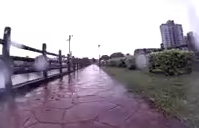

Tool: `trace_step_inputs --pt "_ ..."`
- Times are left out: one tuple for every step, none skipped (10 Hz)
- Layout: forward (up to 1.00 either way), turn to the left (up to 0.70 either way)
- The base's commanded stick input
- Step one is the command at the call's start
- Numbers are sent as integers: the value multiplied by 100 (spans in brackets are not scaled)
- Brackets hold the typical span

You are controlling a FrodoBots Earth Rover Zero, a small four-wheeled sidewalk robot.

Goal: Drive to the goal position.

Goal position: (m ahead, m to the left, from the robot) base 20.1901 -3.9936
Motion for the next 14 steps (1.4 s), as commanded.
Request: trace_step_inputs --pt "100 0" --pt "100 0" --pt "100 17" --pt "100 22" --pt "100 15" --pt "100 0" --pt "100 0" --pt "100 0" --pt "100 0" --pt "100 0" --pt "100 0" --pt "100 0" --pt "100 0" --pt "100 0"
